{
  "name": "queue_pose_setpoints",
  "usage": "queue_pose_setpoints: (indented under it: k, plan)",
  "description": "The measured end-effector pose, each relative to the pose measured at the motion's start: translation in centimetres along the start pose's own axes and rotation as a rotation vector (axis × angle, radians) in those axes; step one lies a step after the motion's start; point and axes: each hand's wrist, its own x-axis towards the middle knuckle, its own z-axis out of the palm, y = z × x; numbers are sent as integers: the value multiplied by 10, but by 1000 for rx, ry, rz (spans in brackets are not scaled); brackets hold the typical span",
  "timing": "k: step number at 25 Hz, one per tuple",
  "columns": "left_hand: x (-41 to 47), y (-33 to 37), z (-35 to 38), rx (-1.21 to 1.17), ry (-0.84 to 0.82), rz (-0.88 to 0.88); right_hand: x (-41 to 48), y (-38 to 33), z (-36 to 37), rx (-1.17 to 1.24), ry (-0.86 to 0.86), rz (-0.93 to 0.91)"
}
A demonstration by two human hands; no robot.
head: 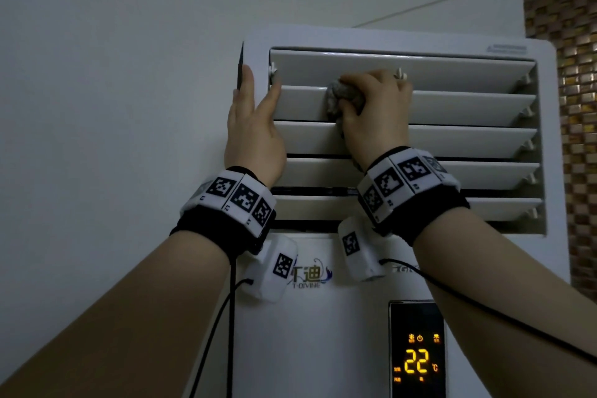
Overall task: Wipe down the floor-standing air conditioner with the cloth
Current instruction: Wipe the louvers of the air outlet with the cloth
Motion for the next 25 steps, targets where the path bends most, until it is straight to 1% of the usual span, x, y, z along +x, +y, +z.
queue_pose_setpoints:
  k: [3, 7, 8, 11, 13, 16, 17, 20, 21, 24, 25]
  plan:
    - [2, -1, -1, -33, 22, -1, 0, -3, 3, 16, -35, -85]
    - [2, -2, 0, -89, 22, -3, 0, 2, 1, 13, 52, 34]
    - [2, -2, 1, -89, 19, -5, -1, -4, 4, 13, 43, 26]
    - [2, -3, 1, -78, 12, 3, -2, -20, 12, 13, -35, -133]
    - [3, -4, 0, -84, 7, -5, -1, -18, 9, 17, -45, -176]
    - [2, -5, 1, -115, -2, -48, 0, -12, 6, -3, 26, -59]
    - [2, -5, 1, -137, 1, -78, -1, -14, 8, -9, 30, -57]
    - [1, -7, 3, -204, 1, -187, -3, -23, 13, 21, -37, -162]
    - [1, -8, 3, -223, -3, -201, -2, -22, 13, 26, -44, -170]
    - [2, -10, 2, -248, -1, -197, -1, -17, 10, 3, 26, -70]
    - [2, -10, 2, -249, 6, -196, -1, -20, 12, 0, 26, -73]
